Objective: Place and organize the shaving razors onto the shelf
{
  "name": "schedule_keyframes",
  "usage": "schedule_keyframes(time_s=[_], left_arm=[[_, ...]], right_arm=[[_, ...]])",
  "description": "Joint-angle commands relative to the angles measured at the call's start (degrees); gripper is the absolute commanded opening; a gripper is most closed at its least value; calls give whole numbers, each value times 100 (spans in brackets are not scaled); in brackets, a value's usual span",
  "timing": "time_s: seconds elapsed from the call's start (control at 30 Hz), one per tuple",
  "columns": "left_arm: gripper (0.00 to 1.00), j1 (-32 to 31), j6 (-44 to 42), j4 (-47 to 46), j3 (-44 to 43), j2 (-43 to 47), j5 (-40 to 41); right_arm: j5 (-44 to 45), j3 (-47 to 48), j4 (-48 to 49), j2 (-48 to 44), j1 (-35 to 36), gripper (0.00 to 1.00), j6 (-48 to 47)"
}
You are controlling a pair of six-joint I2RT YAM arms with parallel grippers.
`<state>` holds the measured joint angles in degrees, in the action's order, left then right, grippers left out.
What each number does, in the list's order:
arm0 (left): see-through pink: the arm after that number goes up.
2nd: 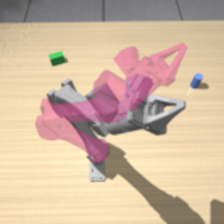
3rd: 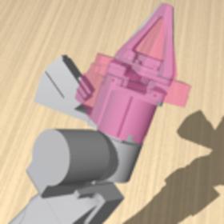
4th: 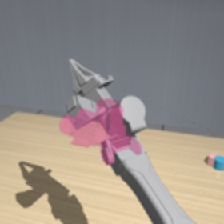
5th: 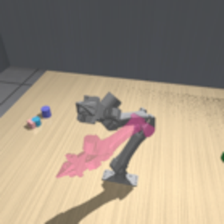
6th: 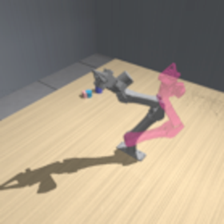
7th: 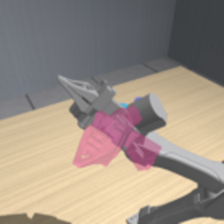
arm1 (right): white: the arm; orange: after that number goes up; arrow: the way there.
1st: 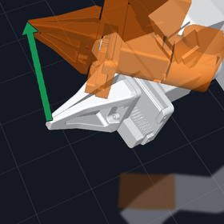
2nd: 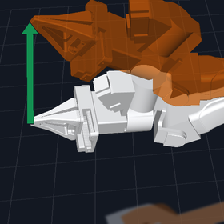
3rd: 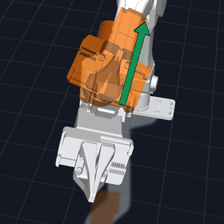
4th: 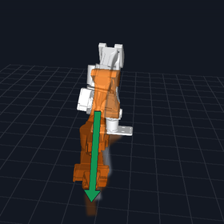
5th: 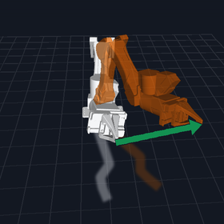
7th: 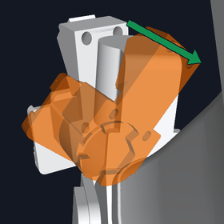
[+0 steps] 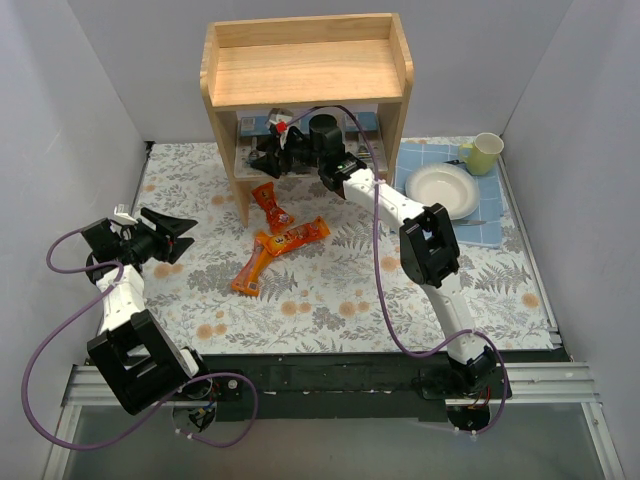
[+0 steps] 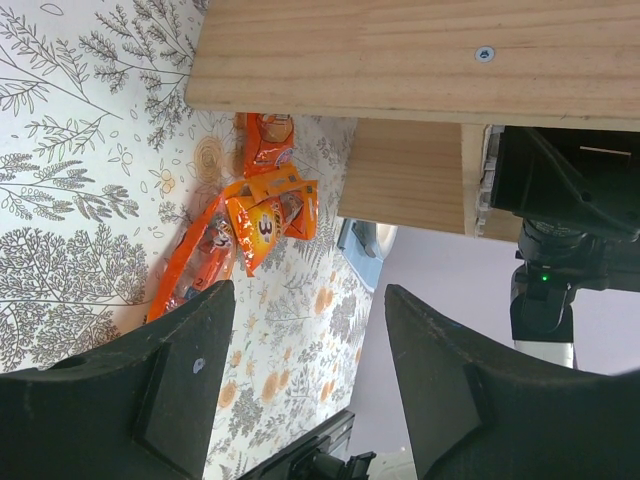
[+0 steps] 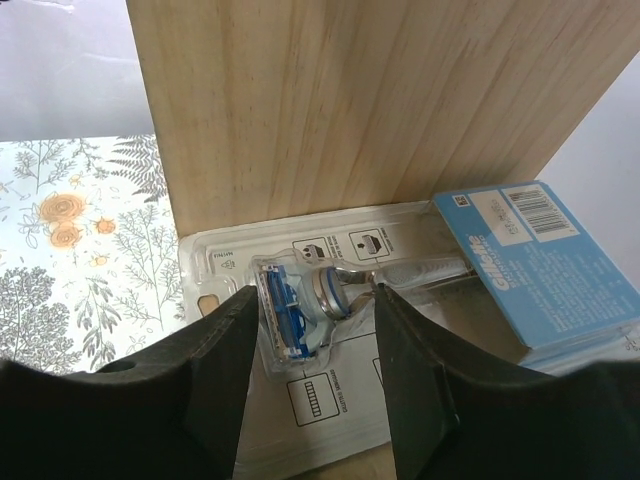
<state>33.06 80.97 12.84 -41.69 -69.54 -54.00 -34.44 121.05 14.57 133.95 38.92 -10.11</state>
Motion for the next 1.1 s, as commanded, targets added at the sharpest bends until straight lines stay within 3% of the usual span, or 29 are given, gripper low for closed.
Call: schedule_keyframes(time_s=[0.0, 0.2, 0.23, 0.4, 0.57, 0.8, 0.93, 1.07], left_arm=[[61, 34, -11, -98, -6, 169, -41], [61, 34, 33, -133, 29, 169, -41], [61, 34, 59, -141, 47, 160, -58], [61, 34, 95, -203, 12, 125, -111], [61, 34, 95, -221, -6, 142, -129], [61, 25, 130, -221, 74, 239, -137], [61, 34, 208, -308, -5, 230, -199], [61, 34, 454, -685, -76, 125, -313]], right_arm=[[262, -231, 195, -273, 46, 58, -132], [253, -608, 564, -562, 55, 63, 0], [244, -740, 669, -633, 55, 69, 26], [314, -1416, 1285, -1072, 90, 75, 176], [464, -1953, 1786, -1380, 160, 76, 229], [288, -1998, 1778, -1547, 178, 77, 378], [437, -2602, 1349, -2135, 178, 77, -7], [717, -3296, 568, -3065, 186, 76, -1348]])
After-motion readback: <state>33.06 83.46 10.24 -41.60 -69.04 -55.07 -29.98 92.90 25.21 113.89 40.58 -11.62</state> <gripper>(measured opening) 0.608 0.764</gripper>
